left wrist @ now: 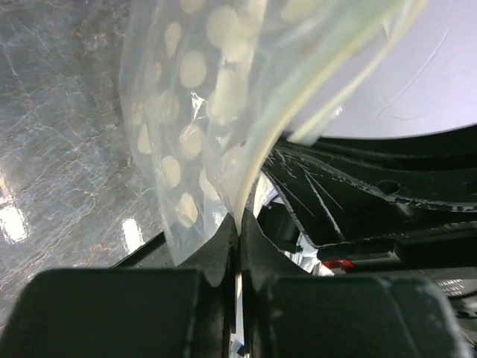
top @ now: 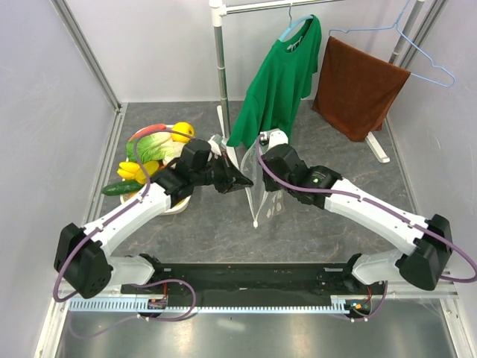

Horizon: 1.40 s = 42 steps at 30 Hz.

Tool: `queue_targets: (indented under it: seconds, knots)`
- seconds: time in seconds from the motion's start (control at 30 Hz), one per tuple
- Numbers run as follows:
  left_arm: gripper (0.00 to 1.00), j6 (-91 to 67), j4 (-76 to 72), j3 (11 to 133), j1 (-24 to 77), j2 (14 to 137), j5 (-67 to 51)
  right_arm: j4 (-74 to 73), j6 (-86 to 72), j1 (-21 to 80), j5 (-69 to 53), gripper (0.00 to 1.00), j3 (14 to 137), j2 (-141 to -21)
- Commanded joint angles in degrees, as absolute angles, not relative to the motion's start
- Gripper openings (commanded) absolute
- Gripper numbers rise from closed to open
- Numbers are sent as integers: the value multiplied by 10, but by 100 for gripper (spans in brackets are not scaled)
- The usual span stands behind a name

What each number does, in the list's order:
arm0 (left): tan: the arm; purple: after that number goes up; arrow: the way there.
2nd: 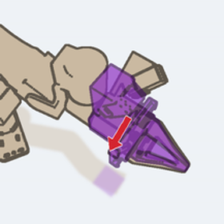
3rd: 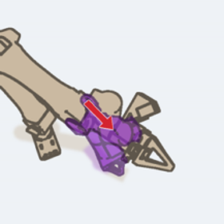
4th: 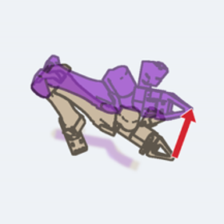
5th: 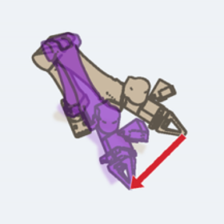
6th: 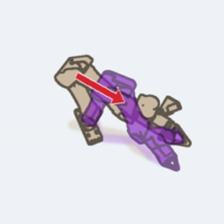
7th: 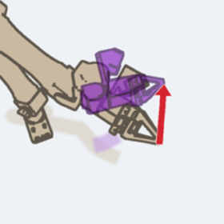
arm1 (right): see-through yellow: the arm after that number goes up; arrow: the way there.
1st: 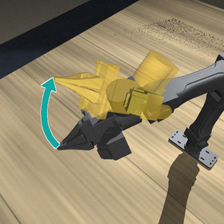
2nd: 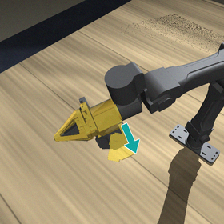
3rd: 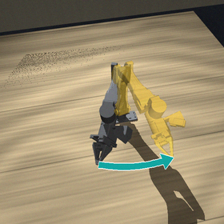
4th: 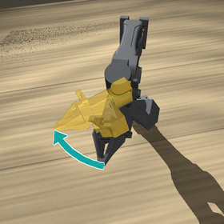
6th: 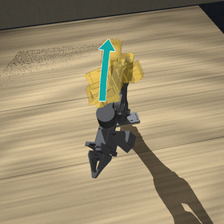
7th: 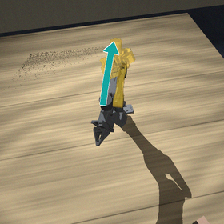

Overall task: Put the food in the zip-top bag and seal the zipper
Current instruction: Open the zipper of the food storage bag.

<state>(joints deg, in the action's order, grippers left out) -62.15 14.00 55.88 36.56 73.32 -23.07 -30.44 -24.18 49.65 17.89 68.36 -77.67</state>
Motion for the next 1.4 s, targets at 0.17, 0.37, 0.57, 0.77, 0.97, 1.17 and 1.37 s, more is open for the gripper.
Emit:
queue_targets:
  seconds: [0.17, 0.37, 0.57, 0.77, 0.97, 1.17, 1.37]
  knots:
    - [2, -542, 209, 562, 301, 732, -247, -427, -126, 419, 55, 0, 678, -677]
    - [2, -475, 272, 575, 292, 791, -243, -523, -46, 353, -83, 0, 707, -672]
    - [2, -422, 272, 605, 317, 852, -248, -486, -97, 345, -234, 0, 686, -702]
    - [6, -347, 268, 623, 326, 888, -234, -376, -202, 343, -254, 0, 654, -751]
    - [15, -286, 269, 614, 321, 862, -229, -314, -286, 308, -282, 0, 591, -760]
    - [50, -153, 312, 639, 314, 796, -284, -265, -335, 297, -309, 0, 543, -737]
    - [79, -32, 398, 696, 240, 709, -338, -248, -326, 298, -303, 0, 529, -725]
